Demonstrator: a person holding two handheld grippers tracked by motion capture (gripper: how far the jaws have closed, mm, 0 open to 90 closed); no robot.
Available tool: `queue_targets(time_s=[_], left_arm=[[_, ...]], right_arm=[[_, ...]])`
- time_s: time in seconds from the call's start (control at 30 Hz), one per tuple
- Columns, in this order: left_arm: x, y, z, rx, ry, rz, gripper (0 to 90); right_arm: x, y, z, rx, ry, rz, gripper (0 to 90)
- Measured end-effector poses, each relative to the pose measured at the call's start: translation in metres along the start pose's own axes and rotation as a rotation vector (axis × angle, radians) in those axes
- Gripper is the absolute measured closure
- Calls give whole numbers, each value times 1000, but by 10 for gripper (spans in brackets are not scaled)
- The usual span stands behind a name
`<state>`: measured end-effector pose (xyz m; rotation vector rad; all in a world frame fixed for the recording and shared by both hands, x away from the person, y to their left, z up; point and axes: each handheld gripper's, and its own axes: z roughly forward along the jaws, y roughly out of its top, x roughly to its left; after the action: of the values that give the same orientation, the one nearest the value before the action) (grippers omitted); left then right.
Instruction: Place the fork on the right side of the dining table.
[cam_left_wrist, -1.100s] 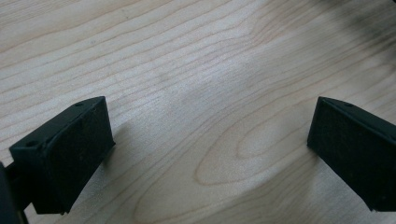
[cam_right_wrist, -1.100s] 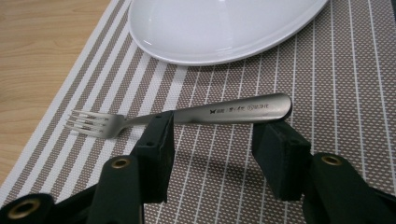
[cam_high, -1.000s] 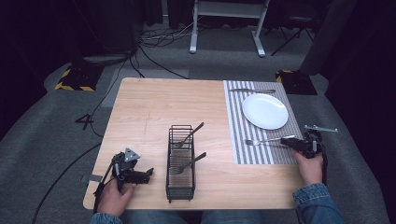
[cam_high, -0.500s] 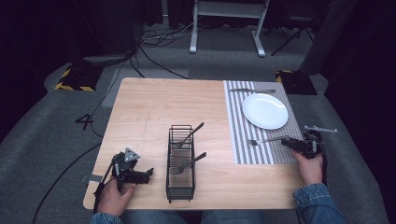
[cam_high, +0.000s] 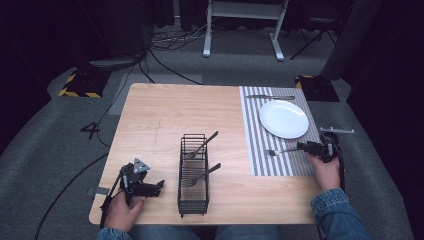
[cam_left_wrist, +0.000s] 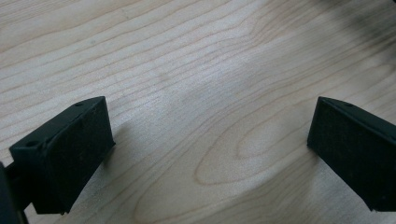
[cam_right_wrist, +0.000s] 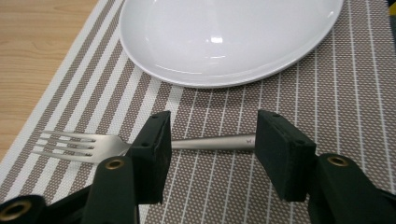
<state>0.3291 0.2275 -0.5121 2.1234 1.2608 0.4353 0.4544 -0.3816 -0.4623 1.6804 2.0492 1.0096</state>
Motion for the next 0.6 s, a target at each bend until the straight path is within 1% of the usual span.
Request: queue_targets(time_s=[0.1, 0.17, 0.2, 0.23, 0.3, 0.33, 0.37, 0.47, 0.53, 0.6], left_arm=[[0, 0, 0, 0, 0, -1, 2], [0, 0, 0, 0, 0, 0, 2], [0, 0, 0, 0, 0, 0, 2], [0, 0, 0, 0, 0, 0, 2], [0, 0, 0, 0, 0, 0, 2], [0, 0, 0, 0, 0, 0, 2], [0, 0, 0, 0, 0, 0, 2], [0, 0, 0, 0, 0, 0, 2], [0, 0, 0, 0, 0, 0, 2], [0, 0, 0, 0, 0, 0, 2]], right_arm=[[3, 5, 9, 29, -11, -10, 463], [4, 7, 15, 29, -18, -27, 457], [4, 7, 15, 29, -18, -27, 457], [6, 7, 22, 46, -28, -37, 461], [6, 8, 28, 86, -32, -23, 461], [6, 8, 28, 86, -32, -23, 461], [7, 8, 35, 105, -48, -35, 460], [9, 10, 39, 120, -61, -44, 456], [9, 10, 41, 129, -73, -61, 454], [10, 11, 42, 131, -77, -63, 454]])
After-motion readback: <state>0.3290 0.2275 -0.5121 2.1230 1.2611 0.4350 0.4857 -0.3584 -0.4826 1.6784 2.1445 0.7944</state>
